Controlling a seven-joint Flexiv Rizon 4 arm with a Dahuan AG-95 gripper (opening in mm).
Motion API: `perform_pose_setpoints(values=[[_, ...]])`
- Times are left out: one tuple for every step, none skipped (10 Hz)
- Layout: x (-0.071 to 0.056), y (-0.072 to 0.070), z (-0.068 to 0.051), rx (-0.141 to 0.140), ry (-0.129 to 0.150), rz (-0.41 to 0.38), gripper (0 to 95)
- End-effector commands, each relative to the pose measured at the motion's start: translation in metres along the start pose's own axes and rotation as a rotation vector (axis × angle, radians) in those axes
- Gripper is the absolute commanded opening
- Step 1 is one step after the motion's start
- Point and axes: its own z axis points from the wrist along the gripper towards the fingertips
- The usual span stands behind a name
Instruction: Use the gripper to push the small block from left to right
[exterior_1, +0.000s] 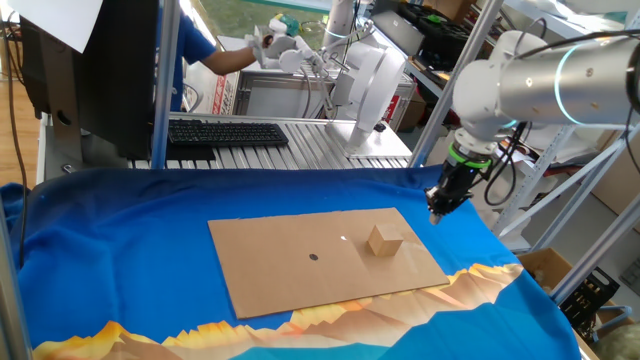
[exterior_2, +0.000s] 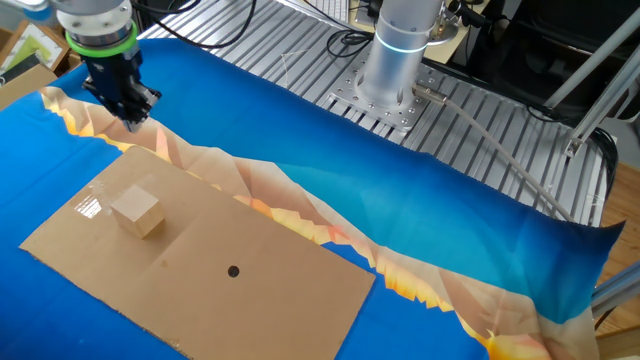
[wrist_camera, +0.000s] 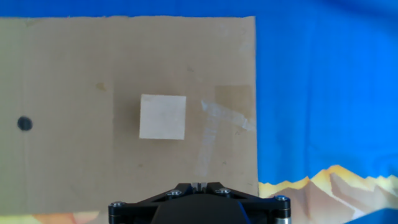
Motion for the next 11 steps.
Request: perform_pose_setpoints(values=[[-0.001,-0.001,0.0,-0.008,0.015,-0.071,0.0],[-0.001,-0.001,0.0,-0.017,0.018,-0.064,0.0],[-0.001,-0.001,0.0,-0.021,0.02,-0.052,0.0],[-0.002,-0.001,0.0,-0.035,0.018,-0.041,0.0],[-0.006,-0.001,-0.001,-0.05,0.016,-0.038,0.0],[-0.022,-0.002,-0.006,-0.056,0.019,-0.042,0.0],[-0.036,-0.004,-0.01,-0.055,0.023,-0.044,0.0],[-0.053,-0.007,-0.013,-0.049,0.029,-0.055,0.0],[-0.067,-0.011,-0.012,-0.049,0.033,-0.064,0.0],[-0.075,-0.014,-0.009,-0.045,0.03,-0.073,0.0],[-0.079,-0.017,-0.003,-0.046,0.028,-0.085,0.0]])
